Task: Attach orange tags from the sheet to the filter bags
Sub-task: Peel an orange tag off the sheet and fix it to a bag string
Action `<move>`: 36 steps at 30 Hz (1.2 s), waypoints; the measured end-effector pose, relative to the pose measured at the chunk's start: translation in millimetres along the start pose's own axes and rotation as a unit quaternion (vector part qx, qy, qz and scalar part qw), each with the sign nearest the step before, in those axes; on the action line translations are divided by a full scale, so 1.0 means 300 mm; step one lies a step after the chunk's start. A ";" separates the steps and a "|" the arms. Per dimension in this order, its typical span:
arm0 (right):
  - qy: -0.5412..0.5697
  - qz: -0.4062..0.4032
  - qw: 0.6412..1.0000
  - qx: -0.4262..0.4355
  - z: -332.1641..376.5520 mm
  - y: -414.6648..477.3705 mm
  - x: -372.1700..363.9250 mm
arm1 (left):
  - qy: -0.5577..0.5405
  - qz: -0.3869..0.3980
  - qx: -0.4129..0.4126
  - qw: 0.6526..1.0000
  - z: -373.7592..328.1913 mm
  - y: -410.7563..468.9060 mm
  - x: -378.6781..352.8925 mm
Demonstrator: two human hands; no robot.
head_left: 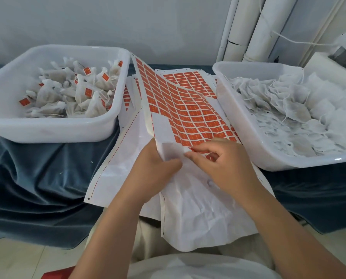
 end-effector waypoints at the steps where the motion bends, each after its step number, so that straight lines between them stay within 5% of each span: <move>1: 0.007 0.004 1.000 0.002 0.003 0.001 0.001 | 0.004 -0.002 0.005 1.000 0.000 0.000 0.002; 11: -0.074 -0.055 0.995 0.042 0.020 0.005 0.029 | -0.029 0.035 -0.009 0.999 0.008 0.001 0.008; 14: 0.082 -0.120 0.984 -0.100 -0.025 -0.001 0.074 | -0.070 0.021 0.002 0.997 0.019 0.019 0.029; 18: 0.360 -0.167 0.889 -0.227 -0.037 -0.013 0.080 | 0.036 -0.129 -0.007 0.991 0.022 0.034 0.079; 21: 0.466 -0.124 0.841 -0.246 -0.005 -0.009 0.047 | 0.256 -0.269 -0.096 0.924 -0.032 -0.011 0.069; 23: 0.512 -0.089 0.819 -0.245 0.019 -0.007 0.034 | 0.300 -0.306 -0.156 0.890 -0.080 -0.048 0.037; 27: 0.532 -0.067 0.804 -0.256 0.043 -0.017 0.029 | 0.059 -0.080 -0.082 0.992 -0.105 -0.052 -0.042; 29: 0.519 -0.063 0.811 -0.263 0.044 -0.024 0.027 | -0.083 -0.013 -0.020 0.996 -0.100 -0.054 -0.074; 36: 0.557 -0.041 0.790 -0.254 0.056 -0.008 0.020 | -0.204 -0.094 -0.008 0.974 -0.075 -0.052 -0.054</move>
Point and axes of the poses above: each hand's wrist, its own y-axis towards the middle knuckle, its own x-axis out of the back of the hand, z = x × y, the point moved 4 cm from there along y, towards the middle knuckle, and after that the axes turned 2 degrees about y, right-handed, at the moved point
